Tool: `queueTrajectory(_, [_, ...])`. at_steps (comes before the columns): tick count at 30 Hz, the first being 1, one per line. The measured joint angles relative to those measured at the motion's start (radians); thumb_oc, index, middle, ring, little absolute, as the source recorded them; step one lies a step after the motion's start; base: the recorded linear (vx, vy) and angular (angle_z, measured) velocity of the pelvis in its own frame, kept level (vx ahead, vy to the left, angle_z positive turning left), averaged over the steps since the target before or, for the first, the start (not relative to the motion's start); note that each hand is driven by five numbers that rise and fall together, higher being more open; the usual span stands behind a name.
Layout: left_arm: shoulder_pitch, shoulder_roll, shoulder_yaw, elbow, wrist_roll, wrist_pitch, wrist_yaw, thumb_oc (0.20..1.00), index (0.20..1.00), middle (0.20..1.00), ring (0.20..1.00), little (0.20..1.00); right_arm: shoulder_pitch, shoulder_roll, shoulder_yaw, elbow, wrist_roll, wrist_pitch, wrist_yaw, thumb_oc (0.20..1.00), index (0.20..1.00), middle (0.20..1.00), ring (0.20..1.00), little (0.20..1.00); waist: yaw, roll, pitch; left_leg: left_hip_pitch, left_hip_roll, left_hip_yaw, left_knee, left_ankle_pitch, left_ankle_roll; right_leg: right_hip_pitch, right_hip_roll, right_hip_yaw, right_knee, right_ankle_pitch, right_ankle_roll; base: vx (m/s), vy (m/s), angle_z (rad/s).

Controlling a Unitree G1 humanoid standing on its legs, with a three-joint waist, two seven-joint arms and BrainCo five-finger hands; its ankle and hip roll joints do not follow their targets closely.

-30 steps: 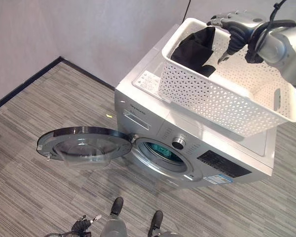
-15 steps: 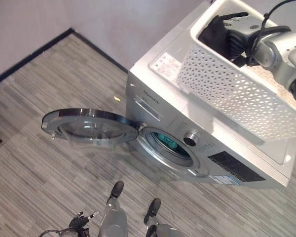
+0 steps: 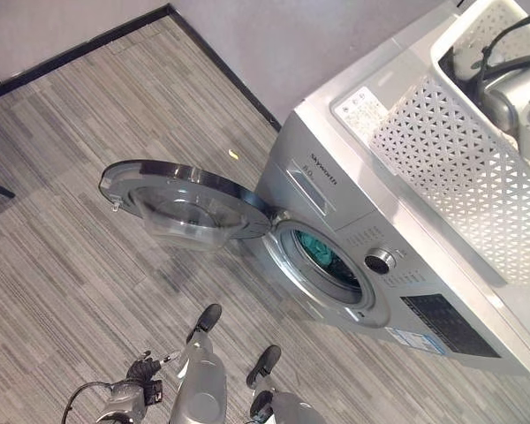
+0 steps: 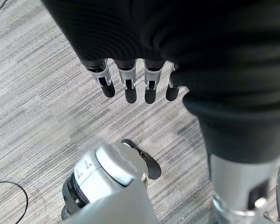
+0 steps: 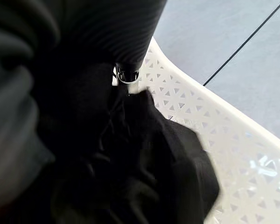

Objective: Grab the laundry basket,head to the washer,open it,put in the laundry and shut it.

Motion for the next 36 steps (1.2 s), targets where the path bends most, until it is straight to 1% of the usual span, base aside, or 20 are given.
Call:
queueTrajectory(1, [-0.005,-0.011,0.004,-0.004,0.004,0.003,0.003,1.000,1.000,1.000,1.000,1.000,0.000,-0.021,-0.019,-0.018,-0.007,-0.006,-0.011,0.200,0.200,0.200,0.200,0.200,-0.004,0.015,0.001,0.002,-0.004,0.002,0.005,0.004,0.005,0.002,-0.004,0.000,0.000,0.001,-0.002,-0.16,0.126,0.12])
queueTrajectory(3, [-0.033,-0.061,0.082,-0.016,0.037,0.009,0.008,1.000,1.000,1.000,1.000,1.000,0.033,-0.139,-0.263,-0.083,0.000,-0.023,-0.115,0.200,0.200,0.200,0.200,0.200,-0.014,0.112,0.038,0.046,-0.028,0.015,0.012,0.015,0.021,0.049,-0.034,0.001,0.000,0.009,-0.007,-0.12,0.073,0.15])
queueTrajectory(4, [-0.016,-0.058,0.077,-0.029,0.045,0.006,0.017,1.000,1.000,1.000,1.000,1.000,0.062,-0.139,-0.427,-0.083,0.009,-0.006,-0.181,0.200,0.200,0.200,0.200,0.200,-0.021,0.153,0.032,0.082,-0.039,0.040,-0.009,0.023,0.034,0.074,-0.051,0.029,0.000,0.015,0.005,-0.07,0.031,-0.28])
queueTrajectory(6, [0.020,-0.024,0.069,-0.037,0.052,-0.001,0.046,1.000,1.000,1.000,1.000,1.000,0.069,-0.141,-0.435,-0.076,0.061,0.045,-0.267,0.200,0.200,0.200,0.200,0.200,-0.050,0.198,-0.011,0.123,-0.055,0.081,-0.021,0.025,0.037,0.090,-0.070,0.077,0.000,0.020,0.026,-0.05,0.022,-0.55])
queueTrajectory(9, [0.015,-0.002,0.067,-0.042,0.054,-0.013,0.063,1.000,1.000,1.000,1.000,1.000,0.125,-0.134,-0.528,-0.016,0.205,0.084,-0.316,0.200,0.200,0.200,0.200,0.200,-0.094,0.227,-0.046,0.140,-0.042,0.094,-0.041,0.024,0.039,0.091,-0.058,0.086,0.000,0.022,0.027,-0.03,0.011,-0.22])
queueTrajectory(12, [0.016,-0.024,0.058,-0.040,0.091,-0.007,0.071,1.000,1.000,1.000,1.000,1.000,0.173,-0.137,-0.657,-0.028,0.353,0.095,-0.349,0.200,0.200,0.200,0.200,0.200,-0.123,0.229,-0.051,0.160,-0.012,0.103,-0.050,0.024,0.040,0.095,-0.030,0.109,0.000,0.025,0.013,-0.05,0.009,-0.21])
queueTrajectory(14, [0.019,-0.053,0.058,-0.035,0.092,-0.004,0.072,1.000,1.000,1.000,1.000,1.000,0.206,-0.117,-0.800,-0.046,0.440,0.080,-0.381,0.200,0.200,0.200,0.200,0.200,-0.125,0.228,-0.054,0.173,-0.003,0.113,-0.051,0.025,0.040,0.104,-0.017,0.113,0.000,0.027,0.006,-0.05,0.003,-0.20])
queueTrajectory(15, [0.035,-0.068,0.049,-0.037,0.094,-0.002,0.073,1.000,1.000,1.000,1.000,1.000,0.216,-0.102,-0.831,-0.044,0.508,0.080,-0.418,0.200,0.200,0.200,0.200,0.200,-0.133,0.224,-0.075,0.176,0.006,0.115,-0.050,0.025,0.040,0.106,-0.013,0.116,0.000,0.026,0.003,-0.04,0.004,-0.08])
queueTrajectory(18, [0.051,-0.086,0.042,-0.035,0.120,0.000,0.075,1.000,1.000,1.000,1.000,1.000,0.214,-0.084,-0.832,-0.061,0.587,0.070,-0.436,0.200,0.200,0.200,0.200,0.200,-0.140,0.220,-0.096,0.193,0.016,0.122,-0.051,0.025,0.040,0.115,-0.004,0.122,0.000,0.026,-0.002,-0.01,-0.003,-0.12])
queueTrajectory(20, [0.077,-0.092,0.046,-0.037,0.120,0.000,0.079,1.000,1.000,1.000,1.000,1.000,0.218,-0.035,-0.879,-0.065,0.678,0.045,-0.435,0.200,0.200,0.200,0.200,0.200,-0.145,0.217,-0.120,0.213,0.027,0.131,-0.058,0.019,0.038,0.127,0.005,0.136,0.000,0.023,-0.007,0.02,-0.020,-0.18])
queueTrajectory(22, [0.111,-0.095,0.051,-0.037,0.117,0.005,0.084,1.000,1.000,1.000,1.000,1.000,0.219,0.128,-1.012,-0.055,0.880,0.003,-0.438,0.200,0.200,0.200,0.200,0.200,-0.146,0.221,-0.137,0.256,0.032,0.163,-0.063,0.012,0.044,0.153,0.005,0.168,0.000,0.026,-0.007,-0.01,-0.010,-0.34])
queueTrajectory(23, [0.101,-0.092,0.047,-0.049,0.112,0.003,0.084,1.000,1.000,1.000,1.000,1.000,0.220,0.151,-1.000,-0.042,0.945,-0.021,-0.432,0.200,0.200,0.200,0.200,0.200,-0.143,0.220,-0.159,0.258,0.031,0.163,-0.063,0.011,0.045,0.156,0.003,0.166,0.000,0.025,-0.007,0.00,-0.014,-0.26])
queueTrajectory(26, [0.117,-0.079,0.006,-0.171,0.034,0.012,0.093,1.000,1.000,1.000,1.000,1.000,0.140,0.347,-1.001,0.069,1.254,-0.038,-0.410,0.200,0.200,0.200,0.200,0.200,-0.147,0.210,-0.207,0.282,0.036,0.174,-0.063,0.010,0.048,0.173,0.006,0.176,0.000,0.029,-0.007,0.02,-0.037,-0.11])
queueTrajectory(27, [0.161,-0.042,-0.050,-0.385,-0.011,0.026,0.094,1.000,1.000,1.000,1.000,1.000,0.107,0.435,-1.000,0.084,1.350,-0.038,-0.408,0.200,0.200,0.200,0.200,0.200,-0.143,0.205,-0.211,0.303,0.040,0.175,-0.063,0.005,0.043,0.193,0.010,0.177,-0.001,0.027,-0.008,-0.04,-0.027,0.01])
queueTrajectory(29, [0.224,0.084,-0.126,-0.800,-0.056,0.028,0.090,1.000,1.000,1.000,1.000,1.000,0.077,0.518,-1.021,0.070,1.453,-0.045,-0.378,0.200,0.200,0.200,0.200,0.200,-0.119,0.183,-0.229,0.311,0.046,0.165,-0.064,0.002,0.040,0.207,0.020,0.165,0.000,0.019,-0.015,-0.02,-0.020,0.15])
queueTrajectory(30, [0.295,0.242,-0.161,-1.190,-0.086,0.031,0.080,1.000,1.000,1.000,1.000,1.000,0.072,0.540,-1.062,0.073,1.542,-0.058,-0.370,0.200,0.200,0.200,0.200,0.200,-0.097,0.161,-0.244,0.312,0.048,0.156,-0.064,-0.003,0.041,0.213,0.025,0.163,0.001,0.015,-0.016,0.03,-0.012,0.24])
queueTrajectory(31, [0.320,0.328,-0.165,-1.379,-0.086,0.004,0.068,1.000,1.000,1.000,1.000,1.000,0.072,0.541,-1.083,0.078,1.579,-0.061,-0.373,0.200,0.200,0.200,0.200,0.200,-0.079,0.154,-0.253,0.319,0.045,0.150,-0.064,-0.006,0.044,0.224,0.020,0.159,0.001,0.009,-0.012,0.04,0.001,0.24])
queueTrajectory(32, [0.315,0.356,-0.124,-1.416,-0.088,-0.021,0.048,1.000,1.000,1.000,1.000,1.000,0.061,0.543,-1.091,0.077,1.597,-0.061,-0.373,0.200,0.200,0.200,0.200,0.200,-0.061,0.164,-0.270,0.317,0.033,0.148,-0.064,-0.007,0.046,0.224,0.006,0.159,0.001,0.009,-0.008,0.01,0.006,0.18])
queueTrajectory(33, [0.335,0.396,-0.102,-1.429,-0.102,0.003,0.043,1.000,1.000,1.000,1.000,1.000,0.048,0.540,-1.100,0.090,1.603,-0.063,-0.373,0.200,0.200,0.200,0.200,0.200,-0.061,0.163,-0.273,0.315,0.029,0.146,-0.064,-0.007,0.046,0.224,0.001,0.159,0.001,0.010,-0.006,0.02,0.010,0.10])
queueTrajectory(36, [0.380,0.478,-0.025,-1.442,-0.158,0.008,0.010,1.000,1.000,1.000,1.000,1.000,0.025,0.497,-1.113,0.134,1.645,-0.070,-0.400,0.200,0.200,0.200,0.200,0.200,-0.059,0.163,-0.273,0.314,0.017,0.143,-0.064,-0.007,0.046,0.226,-0.013,0.155,0.001,0.009,-0.003,0.01,0.008,0.07])
